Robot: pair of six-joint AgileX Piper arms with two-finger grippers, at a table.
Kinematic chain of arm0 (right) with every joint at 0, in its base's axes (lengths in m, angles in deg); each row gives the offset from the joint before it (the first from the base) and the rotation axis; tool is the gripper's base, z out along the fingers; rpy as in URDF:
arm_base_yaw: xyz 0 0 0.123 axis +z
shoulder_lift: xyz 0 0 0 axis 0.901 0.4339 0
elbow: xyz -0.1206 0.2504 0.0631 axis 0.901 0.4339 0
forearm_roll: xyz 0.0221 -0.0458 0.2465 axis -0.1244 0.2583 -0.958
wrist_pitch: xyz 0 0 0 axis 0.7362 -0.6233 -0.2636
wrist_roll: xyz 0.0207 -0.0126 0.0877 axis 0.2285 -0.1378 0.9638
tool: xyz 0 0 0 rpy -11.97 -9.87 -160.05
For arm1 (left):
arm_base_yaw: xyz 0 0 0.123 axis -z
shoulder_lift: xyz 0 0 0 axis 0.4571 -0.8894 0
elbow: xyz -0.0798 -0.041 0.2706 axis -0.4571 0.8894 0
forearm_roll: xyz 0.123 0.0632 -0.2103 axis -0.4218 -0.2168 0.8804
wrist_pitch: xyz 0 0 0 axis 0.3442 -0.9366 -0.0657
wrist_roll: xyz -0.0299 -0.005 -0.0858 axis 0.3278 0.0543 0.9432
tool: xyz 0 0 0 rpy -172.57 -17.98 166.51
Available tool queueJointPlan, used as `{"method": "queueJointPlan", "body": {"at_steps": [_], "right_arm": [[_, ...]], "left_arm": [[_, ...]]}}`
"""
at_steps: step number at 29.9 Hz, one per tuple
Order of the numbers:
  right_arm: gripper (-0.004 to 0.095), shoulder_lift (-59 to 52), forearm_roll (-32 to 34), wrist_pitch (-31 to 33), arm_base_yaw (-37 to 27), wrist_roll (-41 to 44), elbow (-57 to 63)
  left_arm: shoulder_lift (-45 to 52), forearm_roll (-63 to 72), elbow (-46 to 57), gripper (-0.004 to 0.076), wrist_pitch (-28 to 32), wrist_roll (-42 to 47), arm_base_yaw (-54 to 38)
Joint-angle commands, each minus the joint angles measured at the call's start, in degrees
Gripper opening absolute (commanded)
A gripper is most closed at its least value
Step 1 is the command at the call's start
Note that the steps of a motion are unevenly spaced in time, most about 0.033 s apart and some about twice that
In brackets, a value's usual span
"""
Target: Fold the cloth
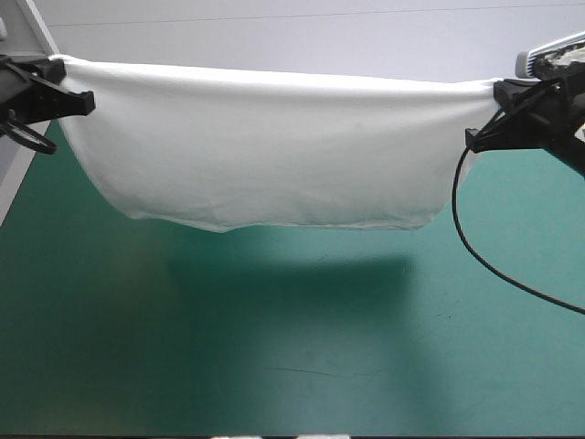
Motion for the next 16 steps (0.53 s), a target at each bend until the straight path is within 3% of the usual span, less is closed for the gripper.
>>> {"method": "queueJointPlan", "body": {"at_steps": [1,11,16], "right_arm": [[-0.0018,-2.8,0.7,-4.7,-0.4,-0.1,-2.6],[-0.0017,2.2,0.9,-6.0,-0.4,-0.4,-2.6],[-0.0017,9.9,1.0,-10.6,-0.4,-0.1,-3.0]], "left_arm": [[0.9,0.5,-7.0,0.0019,1.6,-0.2,-0.3],[-6.8,4.6,-8.7,0.0019,0.8,-1.4,-0.3],[-13.7,9.6,-8.9,0.0019,3.4,-4.1,-0.3]]}}
